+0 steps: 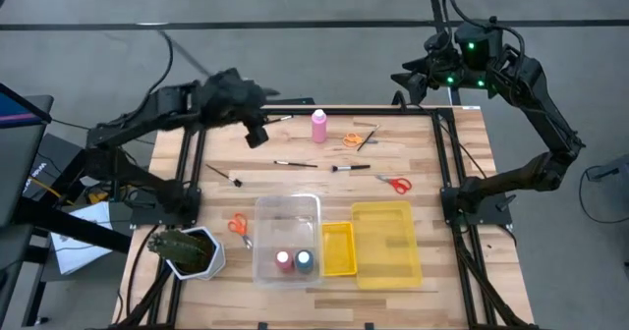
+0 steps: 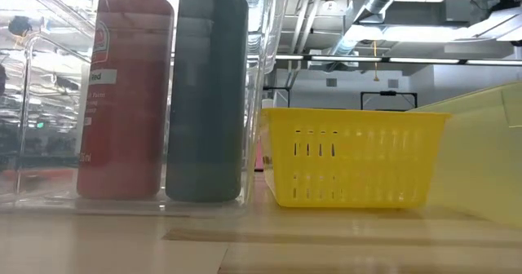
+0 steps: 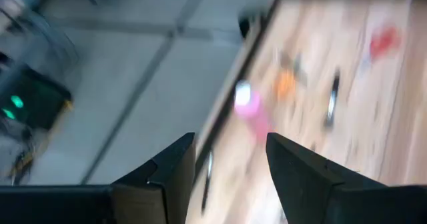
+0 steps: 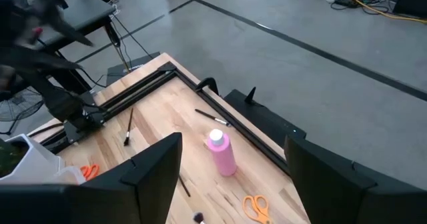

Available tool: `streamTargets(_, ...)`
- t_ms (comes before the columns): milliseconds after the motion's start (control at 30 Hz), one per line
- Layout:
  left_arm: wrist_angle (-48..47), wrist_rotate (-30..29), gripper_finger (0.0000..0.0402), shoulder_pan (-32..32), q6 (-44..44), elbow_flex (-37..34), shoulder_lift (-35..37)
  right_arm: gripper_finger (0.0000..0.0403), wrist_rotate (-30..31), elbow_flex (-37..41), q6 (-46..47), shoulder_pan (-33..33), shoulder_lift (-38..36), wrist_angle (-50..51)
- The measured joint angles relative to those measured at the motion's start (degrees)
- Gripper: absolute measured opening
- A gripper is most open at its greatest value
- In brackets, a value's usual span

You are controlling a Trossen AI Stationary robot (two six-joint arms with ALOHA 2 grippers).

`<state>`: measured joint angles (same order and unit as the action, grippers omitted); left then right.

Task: Pick & Place Paint Supplies
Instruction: Put the black paint brush into the right yellow bin

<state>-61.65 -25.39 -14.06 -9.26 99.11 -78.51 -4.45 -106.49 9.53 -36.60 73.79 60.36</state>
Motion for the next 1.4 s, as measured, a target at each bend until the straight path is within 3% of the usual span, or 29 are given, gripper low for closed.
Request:
streamTargets(167,-17.4,15.0,0.0175,-8.2,-8.9,-0.5,-4.9,0.0260,0.0,0.0,0.8,0.1,1.0,0.2)
streamTargets(333,-20.2,24.8,0.0168,-11.2,-17.0,-9.3,-6.0,0.0260,-0.1,0.0,1.0,0.7,2.5,0.7)
streamTargets(467,-19.5,26.0,0.0163,-11.6,-21.9,-19.8,-4.3,0.0260,-0.4,0.0,1.1,1.3,3.1,1.3)
streamTargets(667,-12.3,28.6,0.0162,-10.9,-21.9,-35.7,-0.3,0.0260,-0.4,0.0,1.0,1.4,3.4,2.5)
streamTargets(900,-0.9,25.7,0.0151,-9.4,-21.8,-49.7,5.8,0.0260,-0.4,0.0,0.7,1.2,3.4,2.6)
streamTargets(1133,0.7,25.1,0.0149,-9.2,-21.1,-55.3,8.2,0.0260,-0.4,0.0,0.6,1.2,3.4,2.6)
streamTargets(1400,1.6,24.9,0.0144,-9.2,-20.1,-55.9,8.0,0.0260,-0.4,0.0,0.6,1.2,3.4,2.6)
